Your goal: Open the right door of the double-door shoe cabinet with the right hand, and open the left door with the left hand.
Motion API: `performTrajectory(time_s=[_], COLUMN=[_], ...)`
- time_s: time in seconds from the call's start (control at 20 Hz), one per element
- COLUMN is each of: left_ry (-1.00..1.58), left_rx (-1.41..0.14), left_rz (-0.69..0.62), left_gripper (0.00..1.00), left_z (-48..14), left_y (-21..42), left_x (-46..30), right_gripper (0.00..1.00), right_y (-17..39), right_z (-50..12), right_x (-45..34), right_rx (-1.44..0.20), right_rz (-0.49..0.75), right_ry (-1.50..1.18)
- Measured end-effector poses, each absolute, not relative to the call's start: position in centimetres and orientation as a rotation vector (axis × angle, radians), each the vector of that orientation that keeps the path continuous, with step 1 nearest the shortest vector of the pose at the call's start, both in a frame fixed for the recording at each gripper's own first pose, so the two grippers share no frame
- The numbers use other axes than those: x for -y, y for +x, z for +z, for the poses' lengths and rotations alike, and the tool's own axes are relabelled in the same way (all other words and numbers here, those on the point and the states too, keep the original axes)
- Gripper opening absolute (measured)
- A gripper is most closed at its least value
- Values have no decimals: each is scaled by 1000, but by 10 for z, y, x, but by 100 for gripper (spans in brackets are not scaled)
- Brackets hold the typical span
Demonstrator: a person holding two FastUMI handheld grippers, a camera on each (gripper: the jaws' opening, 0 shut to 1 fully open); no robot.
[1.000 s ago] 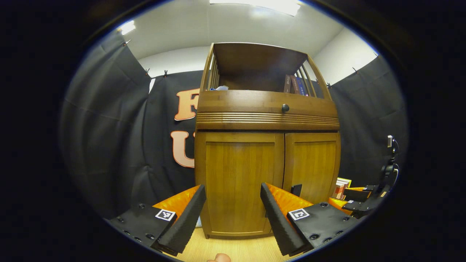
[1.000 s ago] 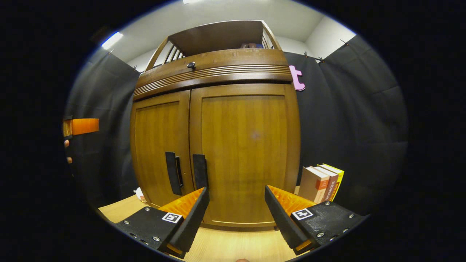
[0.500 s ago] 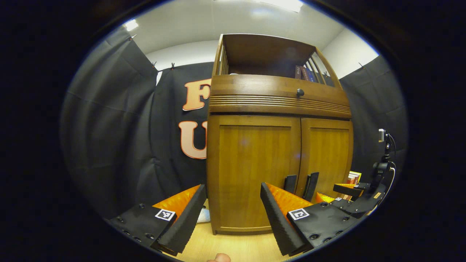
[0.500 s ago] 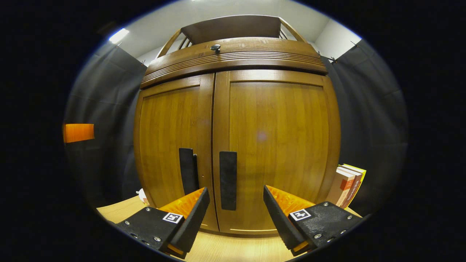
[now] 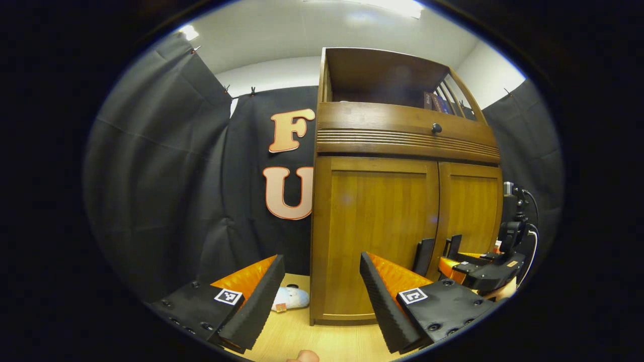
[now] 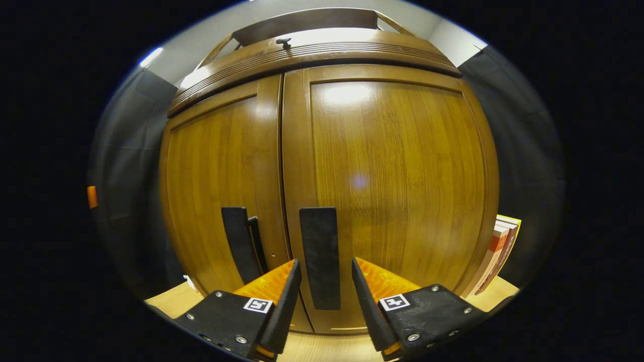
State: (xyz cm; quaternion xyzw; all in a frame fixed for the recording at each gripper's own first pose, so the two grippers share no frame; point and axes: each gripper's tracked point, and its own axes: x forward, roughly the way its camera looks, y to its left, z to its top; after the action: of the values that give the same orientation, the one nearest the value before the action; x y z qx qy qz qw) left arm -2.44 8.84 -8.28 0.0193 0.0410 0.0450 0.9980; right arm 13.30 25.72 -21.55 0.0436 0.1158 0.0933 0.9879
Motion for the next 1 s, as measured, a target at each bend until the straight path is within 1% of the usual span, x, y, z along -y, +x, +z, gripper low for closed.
performTrajectory(time_s=[0.05,0.1,0.15,0.2,0.25,0.3,0.35,0.4,0.45,0.5,0.55,0.6,0.65,0.85,0.9,0.95,1.0], left_ry=[45,49,53,56,60,64,67,68,67,64,61,60,60,48,43,39,35], left_rx=[-74,-67,-62,-59,-58,-58,-58,-59,-61,-62,-64,-64,-65,-73,-78,-83,-89], left_rz=[98,107,116,123,126,127,125,121,116,111,106,103,99,91,90,90,89], left_gripper=[97,94,97,97,94,94,94,94,94,94,94,94,94,94,94,94,94], left_z=[-81,-81,-80,-81,-82,-83,-83,-84,-84,-84,-84,-85,-85,-87,-88,-88,-90], left_y=[-25,-26,-27,-28,-28,-31,-32,-35,-35,-35,-36,-37,-37,-44,-45,-47,-49], left_x=[-93,-96,-99,-101,-102,-101,-100,-99,-97,-95,-93,-91,-90,-85,-85,-84,-84], right_gripper=[59,49,39,36,36,29,33,32,36,30,29,34,28,27,29,22,22], right_y=[136,135,133,134,134,133,132,131,127,123,118,113,108,87,83,77,73], right_z=[-218,-220,-219,-219,-219,-218,-218,-219,-218,-217,-217,-216,-215,-211,-210,-208,-208], right_x=[-258,-261,-263,-263,-262,-261,-262,-262,-261,-260,-259,-258,-256,-249,-247,-244,-241], right_rx=[-244,-256,-259,-256,-254,-255,-256,-260,-261,-261,-261,-261,-261,-254,-256,-255,-255], right_rz=[185,196,193,190,193,195,195,197,201,206,211,218,224,248,254,257,259], right_ry=[87,99,103,95,82,77,79,80,77,76,77,76,76,74,77,78,75])
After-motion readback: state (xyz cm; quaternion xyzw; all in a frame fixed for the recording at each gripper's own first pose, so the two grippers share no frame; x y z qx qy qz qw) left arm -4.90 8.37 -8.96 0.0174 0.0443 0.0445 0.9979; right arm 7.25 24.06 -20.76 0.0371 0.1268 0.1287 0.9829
